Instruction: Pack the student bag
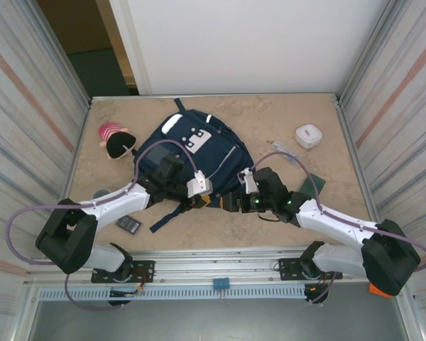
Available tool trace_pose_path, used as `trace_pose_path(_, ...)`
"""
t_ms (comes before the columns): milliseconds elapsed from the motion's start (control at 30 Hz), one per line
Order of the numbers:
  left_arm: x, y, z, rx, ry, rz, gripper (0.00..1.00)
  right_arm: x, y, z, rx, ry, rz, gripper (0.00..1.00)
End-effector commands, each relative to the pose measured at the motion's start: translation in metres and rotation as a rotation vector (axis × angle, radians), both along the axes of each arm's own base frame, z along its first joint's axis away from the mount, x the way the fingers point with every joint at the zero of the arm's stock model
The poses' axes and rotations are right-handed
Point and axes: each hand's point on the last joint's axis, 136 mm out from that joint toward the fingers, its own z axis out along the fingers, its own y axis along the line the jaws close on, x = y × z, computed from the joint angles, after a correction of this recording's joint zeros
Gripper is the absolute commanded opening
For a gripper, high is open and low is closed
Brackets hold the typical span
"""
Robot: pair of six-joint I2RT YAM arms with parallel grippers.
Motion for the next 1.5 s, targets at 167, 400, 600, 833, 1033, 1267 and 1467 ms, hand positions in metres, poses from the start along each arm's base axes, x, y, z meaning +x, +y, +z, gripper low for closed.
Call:
trace_pose_path(167, -0.010, -0.012, 0.025, -0.108, 0.008, -0.060, 0.00, 0.024, 0.018, 0.011, -0.006, -0.097, -0.021, 0.45)
trace_pose_path(400, -0.009, -0.013, 0.026, -0.119, 0.007, -0.054, 0.00, 0.030, 0.025, 0.006, -0.063, -0.111, -0.040, 0.37)
trace_pose_path(600, -0.007, -0.011, 0.022, -0.101, 0.003, -0.036, 0.00, 0.041, 0.006, -0.003, -0.202, -0.108, -0.151, 0.15)
trace_pose_path(833, 0.000, -0.003, 0.019, -0.052, -0.020, 0.001, 0.00, 0.043, -0.041, -0.011, -0.361, -0.091, -0.290, 0.02)
trace_pose_path(1033, 0.003, -0.001, 0.020, -0.045, -0.040, 0.004, 0.00, 0.041, -0.053, -0.014, -0.359, -0.053, -0.277, 0.03)
trace_pose_path(1267, 0.000, -0.007, 0.030, -0.090, -0.022, -0.028, 0.00, 0.040, -0.020, -0.017, -0.238, -0.038, -0.176, 0.13)
trace_pose_path(1467, 0.000, -0.009, 0.038, -0.111, -0.034, -0.036, 0.00, 0.046, -0.011, -0.025, -0.233, -0.035, -0.168, 0.27)
